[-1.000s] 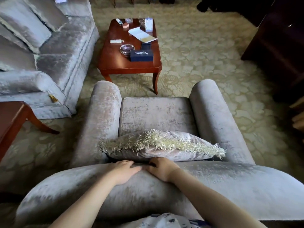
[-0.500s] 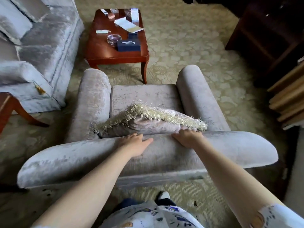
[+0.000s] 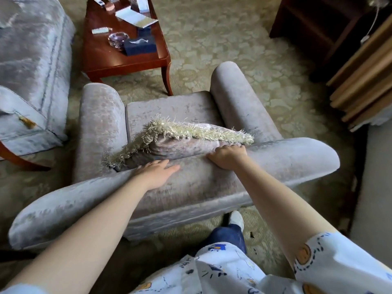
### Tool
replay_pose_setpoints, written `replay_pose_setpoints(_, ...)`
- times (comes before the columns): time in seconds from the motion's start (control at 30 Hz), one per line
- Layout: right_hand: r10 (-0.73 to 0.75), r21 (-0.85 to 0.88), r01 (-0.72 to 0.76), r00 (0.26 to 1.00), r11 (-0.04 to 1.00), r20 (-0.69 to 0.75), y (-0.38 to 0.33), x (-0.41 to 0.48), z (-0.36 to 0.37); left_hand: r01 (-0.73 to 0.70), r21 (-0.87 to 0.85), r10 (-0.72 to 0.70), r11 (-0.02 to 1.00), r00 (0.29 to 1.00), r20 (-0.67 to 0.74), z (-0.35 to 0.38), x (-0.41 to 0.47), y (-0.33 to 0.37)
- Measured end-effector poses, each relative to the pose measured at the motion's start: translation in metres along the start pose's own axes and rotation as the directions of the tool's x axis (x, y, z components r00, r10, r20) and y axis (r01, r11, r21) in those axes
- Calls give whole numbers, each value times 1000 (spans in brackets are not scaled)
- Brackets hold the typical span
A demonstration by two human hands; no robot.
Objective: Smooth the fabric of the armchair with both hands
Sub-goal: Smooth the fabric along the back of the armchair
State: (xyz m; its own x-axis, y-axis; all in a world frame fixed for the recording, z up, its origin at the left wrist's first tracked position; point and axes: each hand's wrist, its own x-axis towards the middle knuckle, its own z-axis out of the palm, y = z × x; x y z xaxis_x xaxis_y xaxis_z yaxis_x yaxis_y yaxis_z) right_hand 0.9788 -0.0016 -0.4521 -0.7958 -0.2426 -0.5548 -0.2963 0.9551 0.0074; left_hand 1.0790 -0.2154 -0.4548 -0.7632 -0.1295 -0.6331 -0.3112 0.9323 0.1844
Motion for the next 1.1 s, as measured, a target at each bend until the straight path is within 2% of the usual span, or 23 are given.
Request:
replay_pose_setpoints(0.13,-149,-50,155,983,987,110,6,20,-3,70,-72,-64,995,994,88,-9,16,17)
replay_pose_setpoints(0.2,-287,7,290,943,957,166,18,33,-7,98,-78,-88,992,987,131,-11,27,44)
replay_pose_setpoints(0.3,-384,93,373,904,923,187,56,48,-11,91,-93,-74,992,982,174,-8,49,102)
replay_pose_setpoints(0.5,-339,122,316,882,941,328,146,97,-15,20,-69,-4,997,977,214,1,110,222)
replay_pose_setpoints(0.57,-355,149,322,859,935,369,167,113,-15,82,-102,-56,991,970,235,3,127,241)
replay_pose_setpoints(0.67,-385,203,329,834,922,395,182,129,-10,162,-153,-119,975,959,259,4,141,249)
replay_pose_setpoints(0.73,-409,179,368,816,913,408,185,142,-13,178,-173,-130,969,958,256,1,149,247)
replay_pose_setpoints(0.87,-410,152,385,788,910,460,193,158,-28,123,-107,-94,987,965,247,-6,155,261)
replay_pose_setpoints(1.1,-401,284,307,834,908,380,206,142,-10,190,-131,-158,973,963,219,7,144,260)
